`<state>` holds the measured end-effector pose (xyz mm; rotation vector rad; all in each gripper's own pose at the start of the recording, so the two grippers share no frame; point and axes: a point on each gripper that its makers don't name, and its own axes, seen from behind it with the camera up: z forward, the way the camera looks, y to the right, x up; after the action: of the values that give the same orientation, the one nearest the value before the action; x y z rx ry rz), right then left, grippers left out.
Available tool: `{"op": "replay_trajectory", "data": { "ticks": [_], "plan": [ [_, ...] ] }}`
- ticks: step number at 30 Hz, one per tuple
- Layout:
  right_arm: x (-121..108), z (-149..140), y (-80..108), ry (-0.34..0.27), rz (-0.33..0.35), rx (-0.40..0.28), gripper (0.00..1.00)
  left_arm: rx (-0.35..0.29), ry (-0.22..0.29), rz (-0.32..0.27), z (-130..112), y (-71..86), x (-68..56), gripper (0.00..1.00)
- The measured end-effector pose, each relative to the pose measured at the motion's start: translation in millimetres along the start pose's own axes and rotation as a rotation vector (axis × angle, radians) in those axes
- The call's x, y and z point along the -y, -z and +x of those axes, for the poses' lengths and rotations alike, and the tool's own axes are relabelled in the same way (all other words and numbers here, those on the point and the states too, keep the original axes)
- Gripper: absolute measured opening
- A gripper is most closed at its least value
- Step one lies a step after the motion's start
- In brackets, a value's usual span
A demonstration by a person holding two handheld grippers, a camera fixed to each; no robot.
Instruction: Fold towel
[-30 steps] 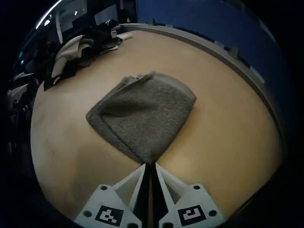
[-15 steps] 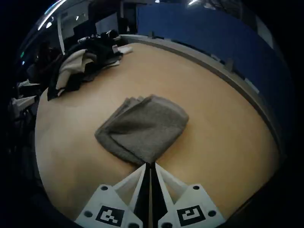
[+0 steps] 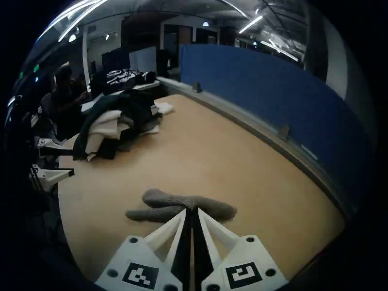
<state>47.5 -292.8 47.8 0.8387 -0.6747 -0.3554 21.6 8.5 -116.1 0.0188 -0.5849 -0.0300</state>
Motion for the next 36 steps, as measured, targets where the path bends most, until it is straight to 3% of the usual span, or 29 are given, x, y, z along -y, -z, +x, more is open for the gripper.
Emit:
{"op": "replay_trajectory", "data": {
  "ticks": [8,24,36],
  "plan": [
    [-6,22,17.5,0.016,-0.027,-0.035,0.01,-0.019,-0.002,-0.015,8,1.2,-4.0,0.93],
    [-20,16,31.2,-0.012,-0.068,-0.044,0.01,-0.024,-0.01,-0.03,13,3.3,-7.7,0.93],
    [-76,-10,80.0,-0.067,-0.177,-0.036,0.01,-0.021,-0.025,-0.064,19,-4.1,-23.1,0.93]
  ]
}}
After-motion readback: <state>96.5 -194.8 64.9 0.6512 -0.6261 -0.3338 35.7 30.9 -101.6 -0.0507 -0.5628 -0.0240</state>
